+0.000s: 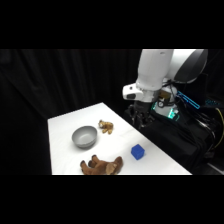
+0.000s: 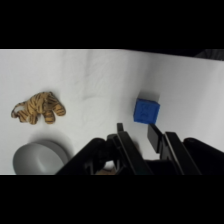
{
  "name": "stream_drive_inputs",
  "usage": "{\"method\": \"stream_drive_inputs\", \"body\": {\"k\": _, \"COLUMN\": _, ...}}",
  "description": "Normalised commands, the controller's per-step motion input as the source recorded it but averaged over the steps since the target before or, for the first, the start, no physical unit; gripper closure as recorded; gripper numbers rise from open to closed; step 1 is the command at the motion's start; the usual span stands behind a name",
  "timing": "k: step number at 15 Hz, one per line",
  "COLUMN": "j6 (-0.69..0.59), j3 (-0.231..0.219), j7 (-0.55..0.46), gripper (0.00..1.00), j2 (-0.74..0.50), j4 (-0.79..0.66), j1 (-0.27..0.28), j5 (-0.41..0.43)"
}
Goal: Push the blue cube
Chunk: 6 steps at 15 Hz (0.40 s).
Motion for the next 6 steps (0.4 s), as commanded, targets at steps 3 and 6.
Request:
{"method": "stream_drive_inputs", "body": {"k": 3, "j6": -0.44, "j3": 0.047, "j7": -0.26, "gripper": 0.09, "j2": -0.29, "j4": 0.20, "j1": -0.140, "j5": 0.129}}
{"method": "stream_drive_inputs", "body": {"k": 6, "j6": -0.29, "j3": 0.039, "j7": -0.16, "gripper": 0.00, "j2": -0.07, "j4": 0.25, "j1": -0.120, "j5": 0.175}}
